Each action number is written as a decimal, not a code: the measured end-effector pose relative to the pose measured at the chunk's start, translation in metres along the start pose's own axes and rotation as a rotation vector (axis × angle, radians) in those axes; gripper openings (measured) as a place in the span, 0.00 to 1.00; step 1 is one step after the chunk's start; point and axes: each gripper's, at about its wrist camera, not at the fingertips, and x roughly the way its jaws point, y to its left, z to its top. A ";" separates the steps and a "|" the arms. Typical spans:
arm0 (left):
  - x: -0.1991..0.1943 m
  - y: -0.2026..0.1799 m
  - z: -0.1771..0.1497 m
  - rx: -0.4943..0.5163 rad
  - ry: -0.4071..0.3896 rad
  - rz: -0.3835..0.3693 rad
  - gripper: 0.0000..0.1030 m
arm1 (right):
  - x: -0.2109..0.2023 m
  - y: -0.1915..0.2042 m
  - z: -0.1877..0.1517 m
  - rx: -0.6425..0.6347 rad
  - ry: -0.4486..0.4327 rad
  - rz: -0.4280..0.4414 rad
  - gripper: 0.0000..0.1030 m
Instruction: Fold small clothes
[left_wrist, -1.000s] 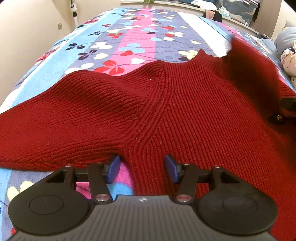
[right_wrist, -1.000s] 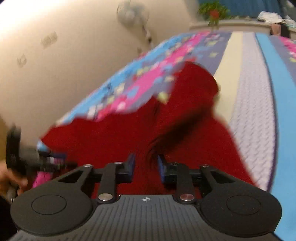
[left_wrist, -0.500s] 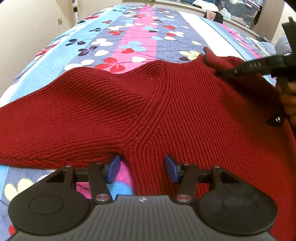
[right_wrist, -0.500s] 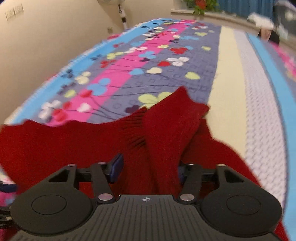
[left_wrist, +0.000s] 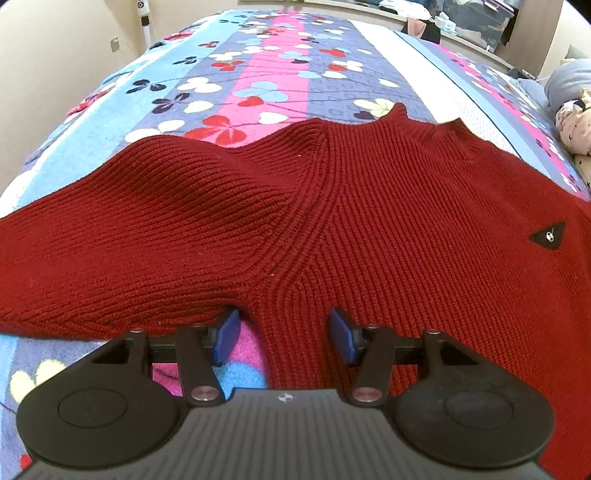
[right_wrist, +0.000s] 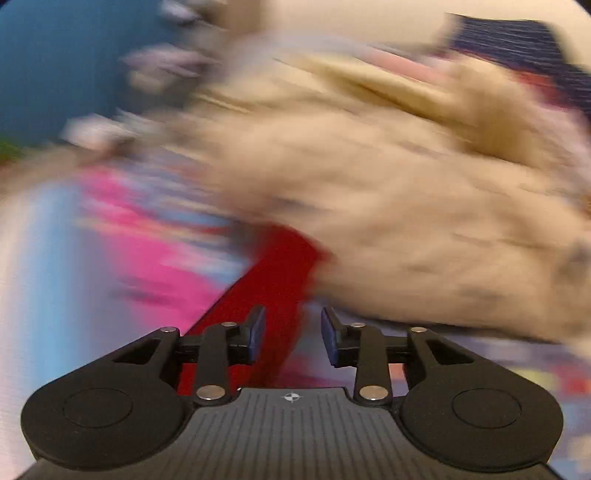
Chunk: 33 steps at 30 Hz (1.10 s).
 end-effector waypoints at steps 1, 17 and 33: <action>0.000 0.000 0.000 0.003 -0.001 0.001 0.57 | 0.012 -0.024 -0.010 -0.003 0.025 -0.045 0.35; -0.005 -0.010 -0.007 0.034 -0.027 0.036 0.58 | 0.016 -0.071 -0.087 0.257 0.283 0.546 0.61; 0.001 -0.012 -0.008 0.053 -0.043 0.029 0.61 | 0.099 -0.014 -0.040 0.316 0.226 0.374 0.10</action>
